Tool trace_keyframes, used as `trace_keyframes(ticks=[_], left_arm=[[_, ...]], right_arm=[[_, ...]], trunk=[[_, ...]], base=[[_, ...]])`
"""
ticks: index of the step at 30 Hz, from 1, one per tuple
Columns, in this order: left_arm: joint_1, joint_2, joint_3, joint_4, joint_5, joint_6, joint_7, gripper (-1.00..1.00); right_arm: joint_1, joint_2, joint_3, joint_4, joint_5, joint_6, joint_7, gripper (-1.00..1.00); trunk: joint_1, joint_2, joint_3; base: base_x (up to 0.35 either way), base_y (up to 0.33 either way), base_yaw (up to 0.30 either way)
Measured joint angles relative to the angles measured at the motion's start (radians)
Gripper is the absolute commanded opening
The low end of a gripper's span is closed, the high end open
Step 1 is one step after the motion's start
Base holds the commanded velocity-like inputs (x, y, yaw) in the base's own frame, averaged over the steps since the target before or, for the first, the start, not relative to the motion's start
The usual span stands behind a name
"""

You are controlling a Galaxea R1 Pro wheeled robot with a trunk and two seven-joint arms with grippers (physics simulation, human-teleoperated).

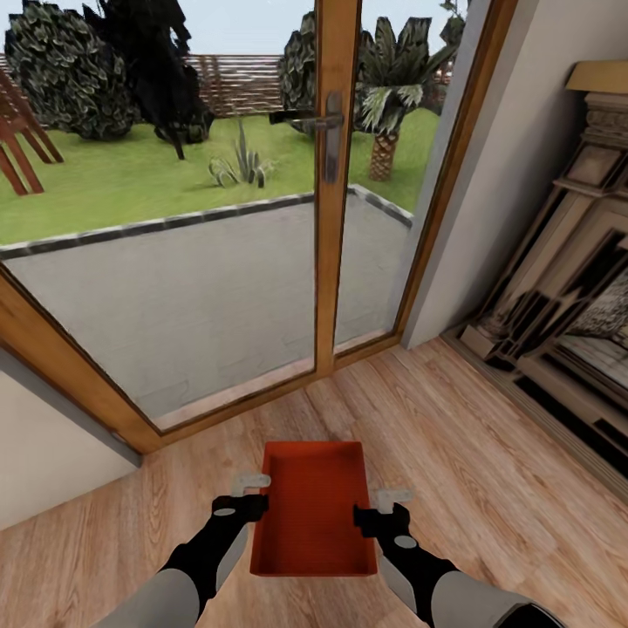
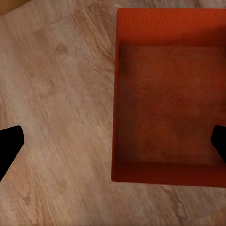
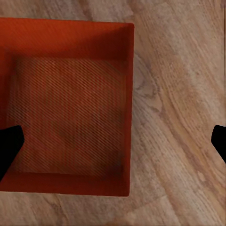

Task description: Move the two storage containers from the living room to the garage. In the garage, place one container on the floor and stack the other container on top of it (either order is fine).

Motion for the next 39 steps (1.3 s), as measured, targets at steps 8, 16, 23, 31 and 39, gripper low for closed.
trace_keyframes(ticks=[8, 16, 23, 31, 39], left_arm=[[0.0, 0.0, 0.001, -0.001, 0.0, 0.0, 0.0, 1.0], [0.0, 0.0, 0.001, -0.001, -0.002, 0.0, 0.0, 1.0], [0.0, 0.0, 0.003, 0.0, -0.001, 0.0, 0.0, 1.0], [0.0, 0.0, 0.003, 0.0, 0.001, -0.001, 0.0, 1.0], [0.001, 0.0, 0.003, 0.0, 0.001, -0.002, 0.0, 1.0]], right_arm=[[0.0, -0.002, 0.0, 0.001, -0.009, -0.001, 0.0, 1.0], [0.0, -0.002, -0.001, 0.003, -0.011, -0.015, 0.0, 1.0], [0.0, -0.001, -0.002, 0.003, -0.012, -0.038, 0.0, 1.0], [0.0, -0.002, -0.003, 0.003, -0.012, -0.038, 0.0, 1.0], [0.0, 0.0, -0.003, 0.005, -0.012, -0.041, -0.001, 1.0]], trunk=[[0.031, -0.056, -0.025], [0.061, -0.112, -0.05], [0.088, -0.161, -0.072], [0.119, -0.217, -0.097], [0.15, -0.273, -0.122]], base=[[0.0, 0.0, 0.0], [0.0, 0.0, 0.0], [0.0, 0.0, 0.0], [0.0, 0.0, 0.0], [0.0, 0.0, 0.0]])
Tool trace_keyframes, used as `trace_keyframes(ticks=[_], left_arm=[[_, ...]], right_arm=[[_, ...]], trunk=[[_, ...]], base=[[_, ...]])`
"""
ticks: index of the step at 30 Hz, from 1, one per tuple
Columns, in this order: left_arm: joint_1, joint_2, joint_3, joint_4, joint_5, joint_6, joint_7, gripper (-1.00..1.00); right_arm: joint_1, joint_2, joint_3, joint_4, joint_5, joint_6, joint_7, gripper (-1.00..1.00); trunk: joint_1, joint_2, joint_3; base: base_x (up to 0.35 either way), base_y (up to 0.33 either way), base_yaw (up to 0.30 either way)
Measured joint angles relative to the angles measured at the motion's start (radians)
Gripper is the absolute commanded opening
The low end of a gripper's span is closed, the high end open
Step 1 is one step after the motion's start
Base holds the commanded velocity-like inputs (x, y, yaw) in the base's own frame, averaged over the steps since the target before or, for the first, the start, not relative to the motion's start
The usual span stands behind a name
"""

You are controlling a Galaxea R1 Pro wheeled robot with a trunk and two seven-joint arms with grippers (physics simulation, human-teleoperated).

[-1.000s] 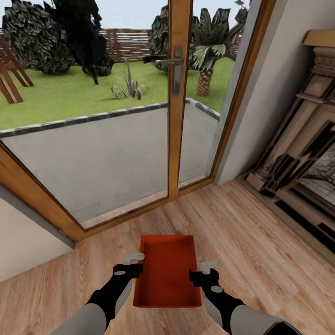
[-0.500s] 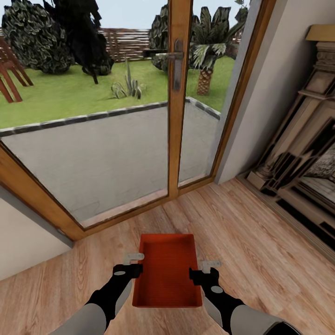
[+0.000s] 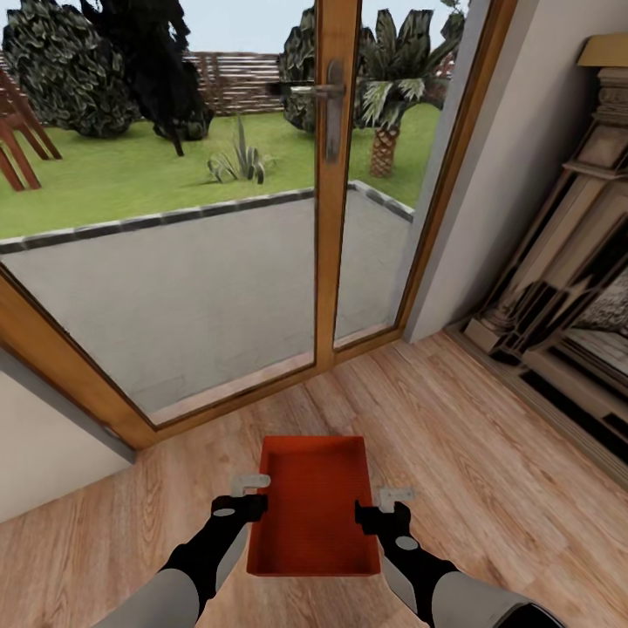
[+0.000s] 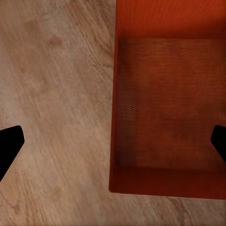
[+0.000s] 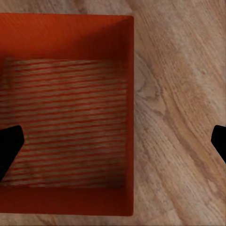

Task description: Move the two storage containers from the living room to the garage. In the garage, place one container on the floor and stack the other container on top of it (either order is fine).

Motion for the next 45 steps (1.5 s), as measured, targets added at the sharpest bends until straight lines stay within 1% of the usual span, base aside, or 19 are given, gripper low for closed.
trace_keyframes(ticks=[8, 27, 32, 35, 45], left_arm=[[0.0, 0.0, 0.0, 0.0, 0.0, 0.0, 0.0, 1.0], [0.0, 0.001, 0.005, 0.001, 0.009, 0.0, 0.0, 1.0], [0.0, 0.004, 0.008, 0.035, 0.011, -0.017, 0.0, 1.0], [0.0, 0.004, 0.009, 0.058, 0.011, -0.043, 0.0, 1.0], [0.0, 0.007, 0.01, 0.072, 0.011, -0.062, 0.0, 1.0]], right_arm=[[0.0, -0.001, -0.003, 0.032, 0.0, -0.017, 0.0, 1.0], [0.0, -0.003, -0.003, 0.036, 0.0, -0.021, 0.001, 1.0], [0.0, -0.003, -0.003, 0.036, 0.0, -0.021, 0.001, 1.0], [0.0, -0.003, -0.003, 0.036, 0.001, -0.021, 0.001, 1.0], [0.0, -0.002, -0.003, 0.036, 0.001, -0.021, 0.001, 1.0]], trunk=[[0.031, -0.056, -0.025], [0.104, -0.189, -0.085], [0.123, -0.224, -0.1], [0.134, -0.245, -0.11], [0.173, -0.315, -0.141]], base=[[0.0, 0.0, 0.0], [0.0, 0.0, 0.0], [0.0, 0.0, 0.0], [0.0, 0.0, 0.0], [0.0, 0.0, 0.0]])
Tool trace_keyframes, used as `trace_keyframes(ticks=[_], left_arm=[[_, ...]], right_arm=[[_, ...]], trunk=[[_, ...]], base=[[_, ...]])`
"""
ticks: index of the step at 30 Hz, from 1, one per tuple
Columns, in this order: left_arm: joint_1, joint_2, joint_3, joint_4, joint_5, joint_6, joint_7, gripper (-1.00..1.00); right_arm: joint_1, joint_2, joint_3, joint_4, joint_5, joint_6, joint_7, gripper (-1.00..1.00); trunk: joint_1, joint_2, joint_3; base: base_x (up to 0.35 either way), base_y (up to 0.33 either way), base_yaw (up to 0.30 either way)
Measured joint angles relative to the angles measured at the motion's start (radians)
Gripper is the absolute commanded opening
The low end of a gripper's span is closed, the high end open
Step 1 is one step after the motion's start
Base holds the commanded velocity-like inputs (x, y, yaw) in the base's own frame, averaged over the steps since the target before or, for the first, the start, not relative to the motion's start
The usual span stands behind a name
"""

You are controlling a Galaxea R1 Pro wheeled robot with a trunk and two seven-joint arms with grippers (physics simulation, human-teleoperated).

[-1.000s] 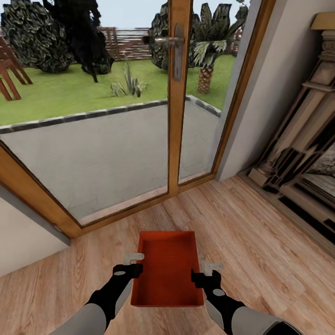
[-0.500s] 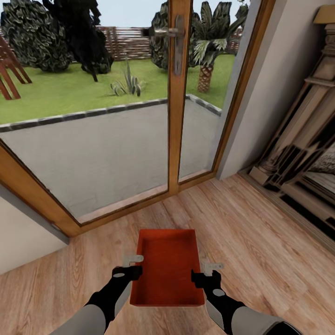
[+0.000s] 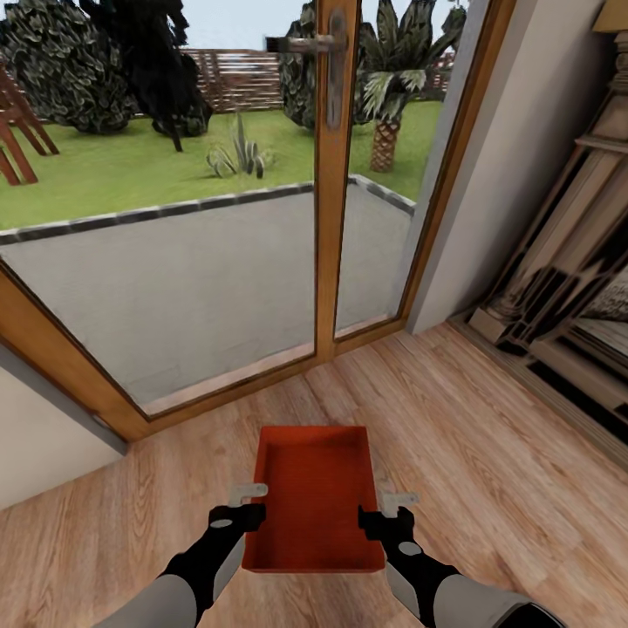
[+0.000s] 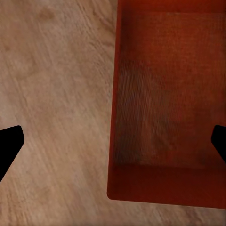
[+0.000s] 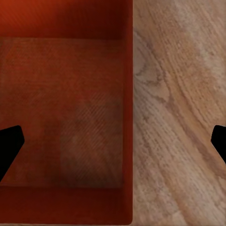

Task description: Move the two storage containers from the living room to the garage. In the garage, place one container on the floor and stack the other container on top of it (either order is fine).

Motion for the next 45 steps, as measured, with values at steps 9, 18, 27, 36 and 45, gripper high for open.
trace_keyframes(ticks=[9, 18, 27, 36, 45], left_arm=[[0.0, 0.0, 0.0, 0.0, 0.0, -0.001, 0.0, 1.0], [0.0, 0.0, 0.0, -0.002, 0.0, -0.002, 0.0, 1.0], [0.0, 0.0, 0.0, -0.008, 0.0, -0.004, 0.0, 1.0], [0.0, 0.002, 0.0, -0.013, -0.001, -0.004, 0.0, 1.0], [0.0, 0.001, 0.0, -0.018, -0.002, -0.004, 0.0, 1.0]], right_arm=[[0.0, 0.001, -0.001, 0.0, -0.001, 0.0, 0.0, 1.0], [0.0, 0.0, -0.002, 0.0, 0.0, -0.001, 0.0, 1.0], [0.0, -0.002, -0.002, 0.0, -0.001, -0.002, 0.0, 1.0], [0.0, -0.002, -0.002, 0.0, -0.002, -0.001, 0.0, 1.0], [0.0, -0.003, -0.002, 0.0, 0.0, -0.001, 0.0, 1.0]], trunk=[[0.035, -0.063, -0.028], [0.069, -0.126, -0.056], [0.104, -0.189, -0.085], [0.138, -0.252, -0.113], [0.173, -0.315, -0.141]], base=[[0.0, 0.0, 0.0], [0.0, 0.0, 0.0], [0.0, 0.0, 0.0], [0.0, 0.0, 0.0], [0.0, 0.0, 0.0]])
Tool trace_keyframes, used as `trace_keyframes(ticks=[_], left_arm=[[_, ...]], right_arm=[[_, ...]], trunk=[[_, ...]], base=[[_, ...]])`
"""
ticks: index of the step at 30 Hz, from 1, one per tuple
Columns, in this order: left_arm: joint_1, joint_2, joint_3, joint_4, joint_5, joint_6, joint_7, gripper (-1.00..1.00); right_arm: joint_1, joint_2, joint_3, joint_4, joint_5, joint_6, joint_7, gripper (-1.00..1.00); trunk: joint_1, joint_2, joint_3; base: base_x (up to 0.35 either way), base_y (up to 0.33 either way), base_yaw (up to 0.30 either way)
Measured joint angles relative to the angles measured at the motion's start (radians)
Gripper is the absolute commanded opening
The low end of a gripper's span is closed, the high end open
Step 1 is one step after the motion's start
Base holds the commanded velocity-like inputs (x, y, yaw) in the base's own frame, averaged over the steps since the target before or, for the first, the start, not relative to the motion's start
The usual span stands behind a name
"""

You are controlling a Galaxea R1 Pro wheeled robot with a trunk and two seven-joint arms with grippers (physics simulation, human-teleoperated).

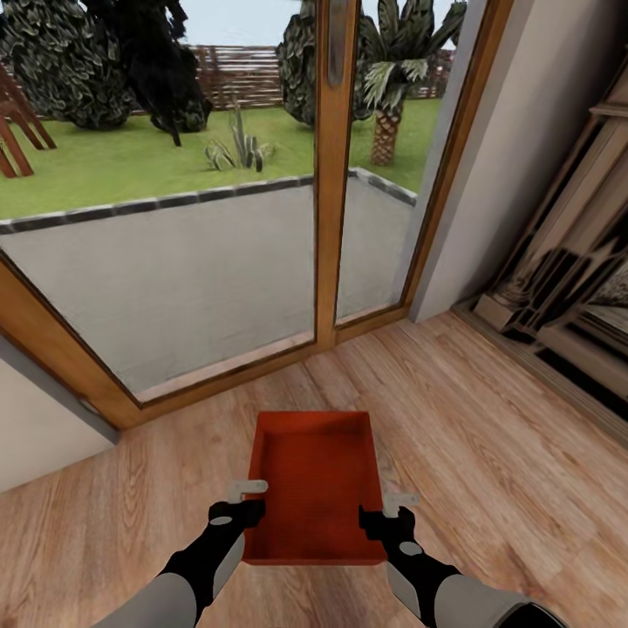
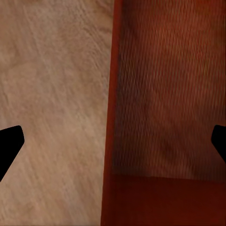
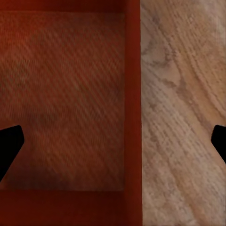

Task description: Move the two storage containers from the living room to the garage. In the garage, place one container on the floor and stack the other container on top of it (either order is fine).

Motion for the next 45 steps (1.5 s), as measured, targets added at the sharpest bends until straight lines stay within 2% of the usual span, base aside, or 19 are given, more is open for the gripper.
trace_keyframes(ticks=[5, 11, 23, 37, 45], left_arm=[[0.0, 0.0, 0.0, -0.002, 0.0, -0.001, 0.0, 1.0], [0.0, 0.0, -0.001, -0.004, -0.001, -0.002, 0.0, 1.0], [-0.001, 0.0, 0.0, -0.002, -0.001, -0.026, 0.0, 1.0], [0.0, 0.001, 0.0, -0.002, -0.001, -0.026, 0.0, 1.0], [0.0, 0.0, -0.001, -0.002, -0.001, -0.026, 0.0, 1.0]], right_arm=[[0.0, 0.0, 0.0, 0.0, 0.001, 0.0, 0.0, 1.0], [0.0, -0.003, 0.001, 0.0, 0.002, -0.001, 0.0, 1.0], [0.0, -0.039, 0.003, 0.0, 0.002, 0.001, 0.0, 1.0], [0.0, -0.038, 0.007, 0.0, 0.002, 0.001, 0.0, 1.0], [0.0, -0.028, 0.008, 0.0, 0.009, 0.002, 0.001, 1.0]], trunk=[[0.019, -0.035, -0.016], [0.019, -0.035, -0.016], [0.019, -0.035, -0.016], [0.019, -0.035, -0.016], [0.019, -0.035, -0.016]], base=[[0.0, 0.0, 0.0], [0.0, 0.0, 0.0], [0.0, 0.0, 0.0], [0.0, 0.0, 0.0], [0.0, 0.0, 0.0]])
